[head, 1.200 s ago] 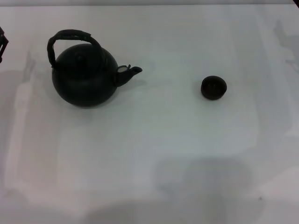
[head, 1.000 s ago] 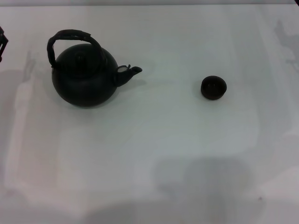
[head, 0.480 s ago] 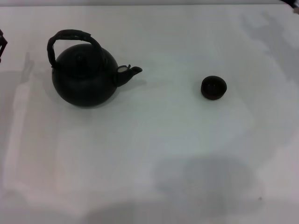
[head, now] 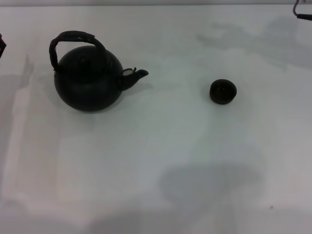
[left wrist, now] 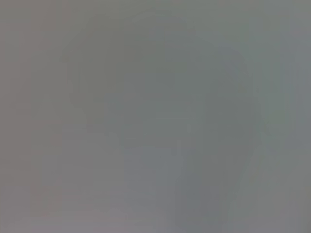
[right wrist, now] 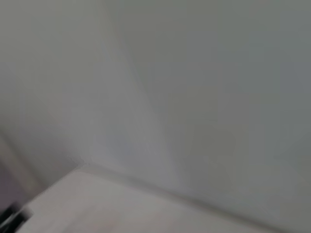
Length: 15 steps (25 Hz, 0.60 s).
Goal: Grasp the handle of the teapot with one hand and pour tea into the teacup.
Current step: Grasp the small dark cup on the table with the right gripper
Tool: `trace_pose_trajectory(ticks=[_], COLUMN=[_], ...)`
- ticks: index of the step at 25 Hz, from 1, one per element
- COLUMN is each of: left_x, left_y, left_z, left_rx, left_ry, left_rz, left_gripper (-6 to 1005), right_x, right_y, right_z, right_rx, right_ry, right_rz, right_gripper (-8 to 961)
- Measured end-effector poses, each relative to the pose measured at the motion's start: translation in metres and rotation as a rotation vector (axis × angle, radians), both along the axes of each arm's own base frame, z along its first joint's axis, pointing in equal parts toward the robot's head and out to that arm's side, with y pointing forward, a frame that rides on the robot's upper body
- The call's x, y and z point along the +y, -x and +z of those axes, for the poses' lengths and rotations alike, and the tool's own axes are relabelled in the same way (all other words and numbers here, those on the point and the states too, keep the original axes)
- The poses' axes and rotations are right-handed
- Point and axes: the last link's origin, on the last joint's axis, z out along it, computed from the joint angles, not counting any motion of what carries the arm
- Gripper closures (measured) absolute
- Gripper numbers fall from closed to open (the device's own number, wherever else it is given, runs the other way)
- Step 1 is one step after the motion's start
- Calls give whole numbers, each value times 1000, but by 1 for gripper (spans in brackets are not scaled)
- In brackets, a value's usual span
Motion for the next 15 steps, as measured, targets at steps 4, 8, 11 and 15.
trace_pose_trajectory(ticks=[4, 8, 11, 15], left_x=[-5, -13, -17, -20], left_y=[3, 10, 12, 13], left_z=[0, -1, -1, -1], left_rx=[-1, -3, -6, -7], left_ry=[0, 1, -2, -5], left_rz=[11, 32, 39, 39], left_gripper=[139, 139, 139, 140], right_x=[1, 0, -3, -9], right_y=[26, 48, 58, 72], right_z=[-4, -10, -21, -46], right_rx=[-89, -262, -406, -524], right_ry=[131, 221, 269, 317], right_rz=[52, 117, 154, 195], right_gripper=[83, 83, 83, 83])
